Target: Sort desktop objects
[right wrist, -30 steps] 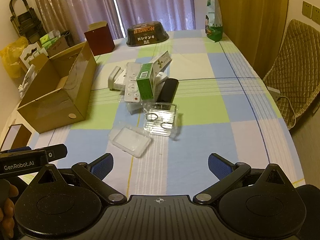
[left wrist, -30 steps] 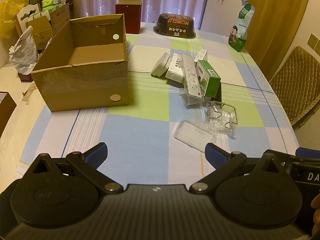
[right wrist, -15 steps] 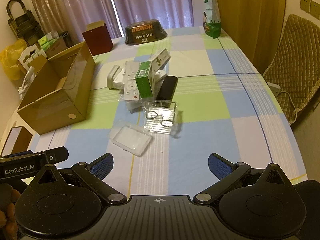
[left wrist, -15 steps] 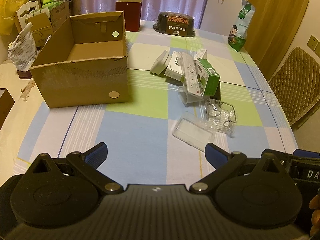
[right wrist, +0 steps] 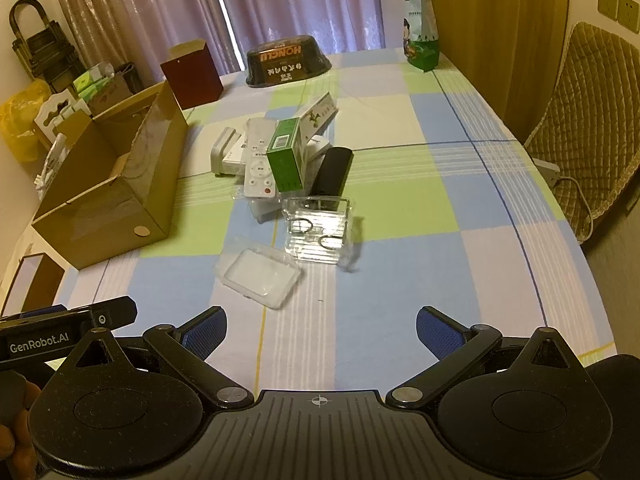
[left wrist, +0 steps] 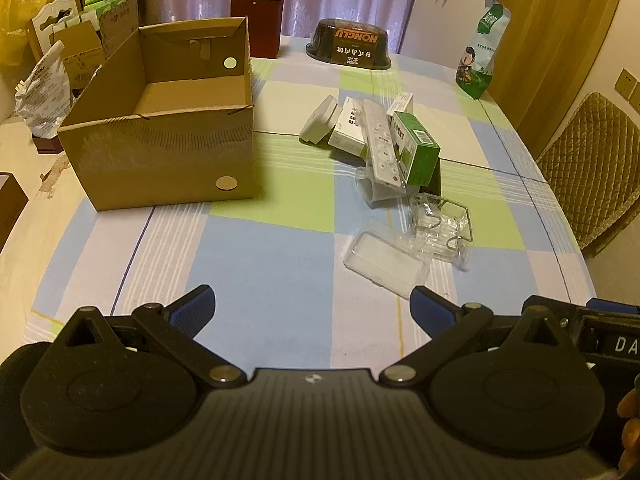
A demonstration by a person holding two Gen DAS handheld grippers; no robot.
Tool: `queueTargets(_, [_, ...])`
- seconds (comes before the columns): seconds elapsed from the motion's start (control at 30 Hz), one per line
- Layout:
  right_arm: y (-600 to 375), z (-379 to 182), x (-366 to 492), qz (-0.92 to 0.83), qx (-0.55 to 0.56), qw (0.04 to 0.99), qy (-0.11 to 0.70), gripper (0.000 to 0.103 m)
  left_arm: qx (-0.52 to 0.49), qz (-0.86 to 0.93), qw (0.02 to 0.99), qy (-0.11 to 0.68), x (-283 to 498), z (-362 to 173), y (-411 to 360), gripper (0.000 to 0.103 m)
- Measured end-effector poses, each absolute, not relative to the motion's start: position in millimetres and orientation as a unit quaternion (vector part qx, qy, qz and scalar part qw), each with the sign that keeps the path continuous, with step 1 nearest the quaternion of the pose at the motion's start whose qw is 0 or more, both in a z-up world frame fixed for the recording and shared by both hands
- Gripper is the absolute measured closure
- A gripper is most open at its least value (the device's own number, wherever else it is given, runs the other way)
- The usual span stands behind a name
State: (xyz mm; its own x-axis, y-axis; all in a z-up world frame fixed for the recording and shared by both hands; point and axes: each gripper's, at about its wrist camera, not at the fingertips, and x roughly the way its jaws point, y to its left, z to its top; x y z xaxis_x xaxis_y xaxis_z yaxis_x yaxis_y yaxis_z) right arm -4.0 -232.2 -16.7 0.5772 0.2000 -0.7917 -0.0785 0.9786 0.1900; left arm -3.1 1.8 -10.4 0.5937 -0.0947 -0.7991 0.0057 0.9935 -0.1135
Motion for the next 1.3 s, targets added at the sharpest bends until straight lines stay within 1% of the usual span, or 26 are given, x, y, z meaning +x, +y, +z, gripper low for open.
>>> queueTargets(0.77, [-238, -23, 2, 0.076, 0.077, 0.883, 0.457, 0.000, -0.043, -0.036, 0.888, 0.457, 1, -18, -3, 0.001])
queueTargets(0.97, [-249, -23, 13, 0.066, 0.088, 0.887, 0.449, 0.000, -0.005, -0.055, 0.891, 0.450, 11, -24, -17, 0.001])
queueTargets(1.13, [-259, -29, 28, 0.063, 0.095, 0.886, 0.450, 0.000, 0.037, -0.103, 0.888, 0.446, 27, -42, -35, 0.001])
queueTargets(1.3, [-265, -39, 47, 0.061, 0.092, 0.886, 0.451, 0.000, 0.087, -0.170, 0.884, 0.426, 45, -63, -55, 0.001])
